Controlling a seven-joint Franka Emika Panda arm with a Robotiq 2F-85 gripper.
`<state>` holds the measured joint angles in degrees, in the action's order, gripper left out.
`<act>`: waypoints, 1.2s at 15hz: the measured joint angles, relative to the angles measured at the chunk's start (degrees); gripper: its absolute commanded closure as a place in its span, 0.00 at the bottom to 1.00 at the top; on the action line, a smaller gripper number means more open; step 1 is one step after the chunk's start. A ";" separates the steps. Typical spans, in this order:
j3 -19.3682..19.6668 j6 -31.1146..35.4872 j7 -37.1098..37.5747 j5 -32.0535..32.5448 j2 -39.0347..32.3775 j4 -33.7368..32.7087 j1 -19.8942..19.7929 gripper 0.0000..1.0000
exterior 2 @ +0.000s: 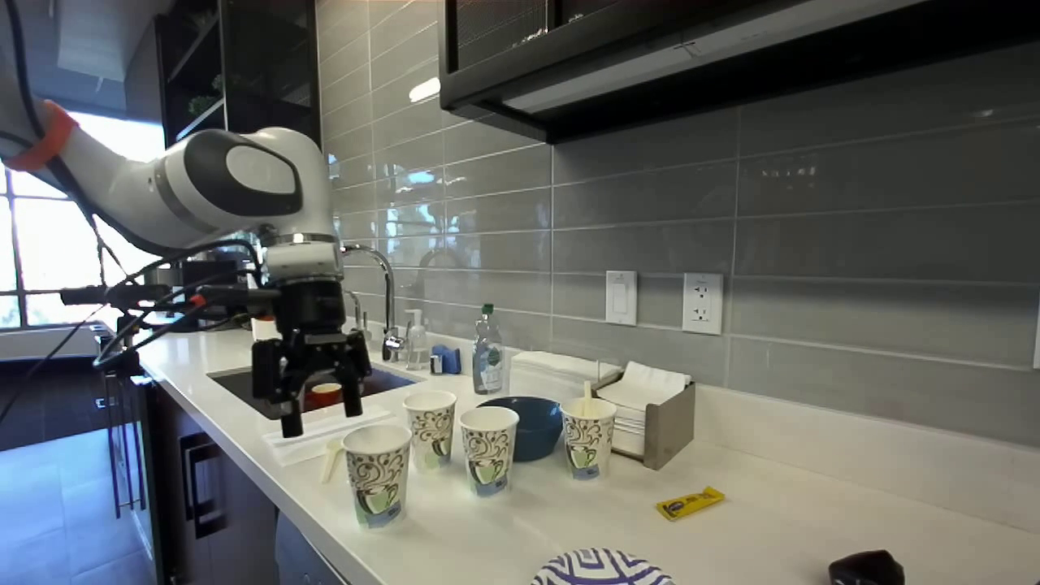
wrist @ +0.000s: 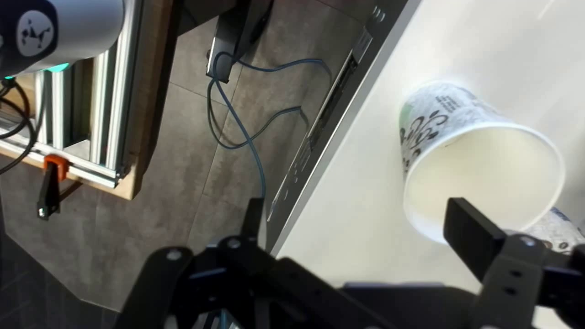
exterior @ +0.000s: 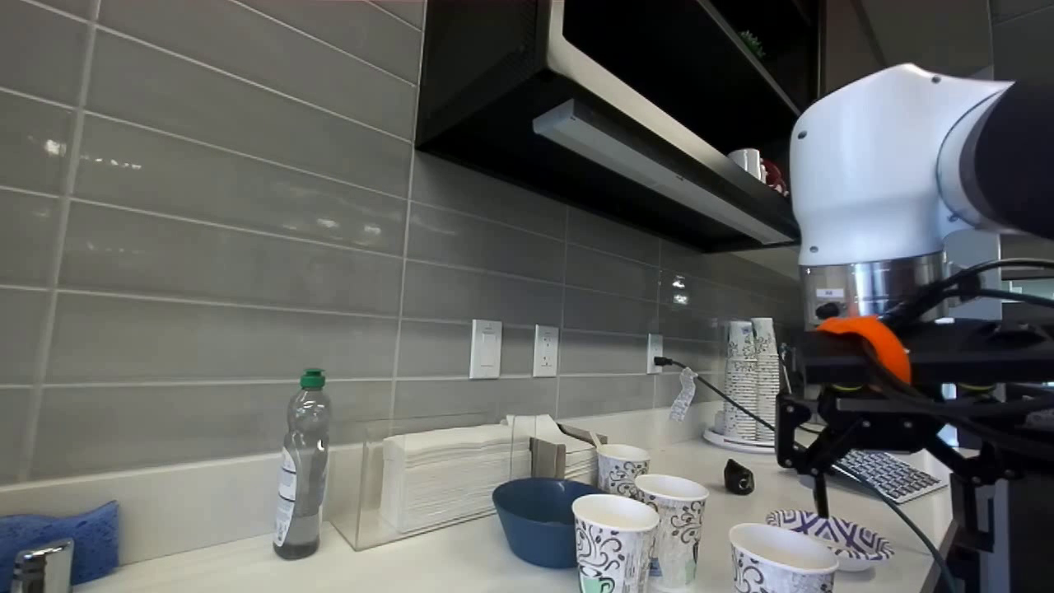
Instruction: Pour the contents from one cup to the other
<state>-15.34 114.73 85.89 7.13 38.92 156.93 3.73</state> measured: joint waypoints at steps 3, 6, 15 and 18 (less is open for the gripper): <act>-2.53 -5.38 -0.61 2.34 5.43 -0.83 0.39 0.00; -4.43 -6.10 -4.78 5.96 8.45 -2.33 1.36 0.00; -2.98 5.50 -27.42 7.62 8.77 -4.19 3.14 0.00; -2.36 8.18 -34.98 7.45 7.31 -4.25 3.14 0.00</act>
<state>-17.70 122.91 50.91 14.58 46.23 152.67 6.87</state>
